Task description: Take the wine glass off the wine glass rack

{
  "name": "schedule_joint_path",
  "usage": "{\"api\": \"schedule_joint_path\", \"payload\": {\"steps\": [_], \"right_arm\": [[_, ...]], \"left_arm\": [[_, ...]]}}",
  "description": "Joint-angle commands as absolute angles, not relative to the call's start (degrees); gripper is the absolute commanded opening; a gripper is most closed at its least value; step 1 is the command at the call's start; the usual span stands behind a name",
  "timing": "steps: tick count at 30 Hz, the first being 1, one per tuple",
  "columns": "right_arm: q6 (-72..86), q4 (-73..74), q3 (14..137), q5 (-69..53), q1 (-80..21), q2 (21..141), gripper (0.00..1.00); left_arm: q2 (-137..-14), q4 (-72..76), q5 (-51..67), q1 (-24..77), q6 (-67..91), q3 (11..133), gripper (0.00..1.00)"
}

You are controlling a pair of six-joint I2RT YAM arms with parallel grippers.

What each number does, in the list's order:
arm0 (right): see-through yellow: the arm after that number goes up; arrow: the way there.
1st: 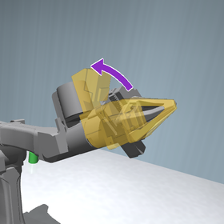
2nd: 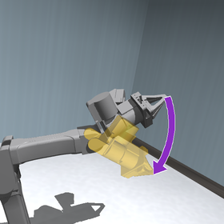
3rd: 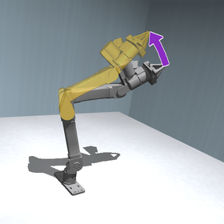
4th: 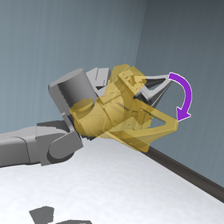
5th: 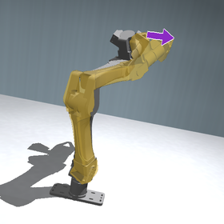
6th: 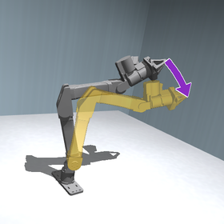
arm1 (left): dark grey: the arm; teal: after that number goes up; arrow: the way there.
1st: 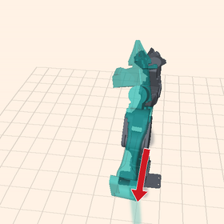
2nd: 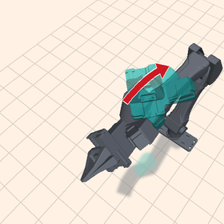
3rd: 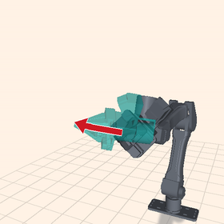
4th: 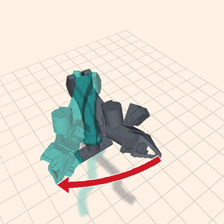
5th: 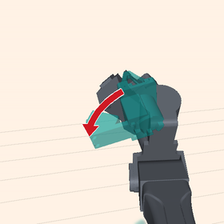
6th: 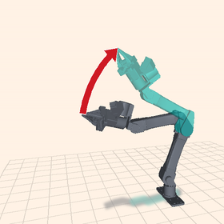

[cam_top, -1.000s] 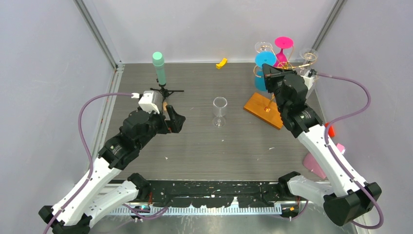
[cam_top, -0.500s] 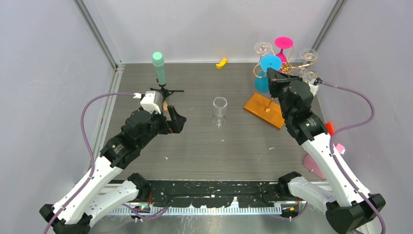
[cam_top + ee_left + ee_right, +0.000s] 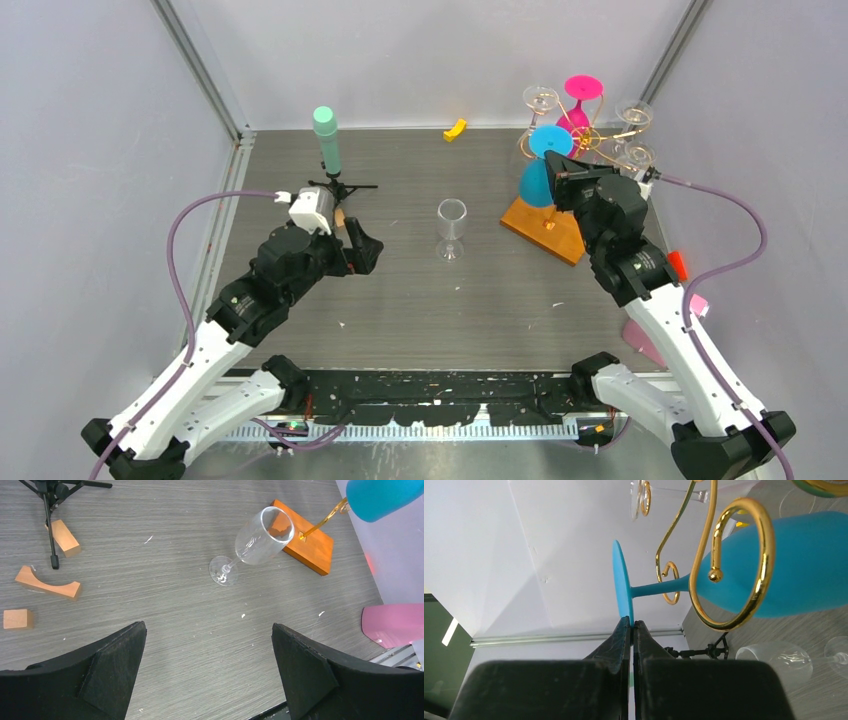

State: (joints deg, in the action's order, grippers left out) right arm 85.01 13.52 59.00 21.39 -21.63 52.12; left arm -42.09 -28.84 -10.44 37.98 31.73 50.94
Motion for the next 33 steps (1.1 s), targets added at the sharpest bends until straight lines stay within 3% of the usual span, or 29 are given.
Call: {"api": "schedule_joint_path", "payload": {"steps": [1,13,21,29,33], "right_arm": [[85.97,12.55,57.77,20.07,-21.71,49.83,0.0],[82.66,12.05,58.79,11.08,-21.75,50.27,0.0],[80.61,14.65,61.27,-1.33,-21.84,50.23,0.0],[77.87,8.84,61.85,-11.79,-21.8,48.83,0.0],[79.79,-1.95,60.44,-17.27,-21.8,49.01,0.0]], "left_arm": [[-41.31,-25.09,-10.28,38.01,31.79,50.24,1.0],[-42.73,-25.4,-10.54,37.97,31.76,51.15,1.0],[-43.74,-24.25,-9.79,38.04,32.01,51.93,1.0],[-49.83,-23.77,-0.89,35.96,34.13,57.37,1.0],[-51.81,-18.43,14.3,29.78,39.42,58.17,1.0]]}}
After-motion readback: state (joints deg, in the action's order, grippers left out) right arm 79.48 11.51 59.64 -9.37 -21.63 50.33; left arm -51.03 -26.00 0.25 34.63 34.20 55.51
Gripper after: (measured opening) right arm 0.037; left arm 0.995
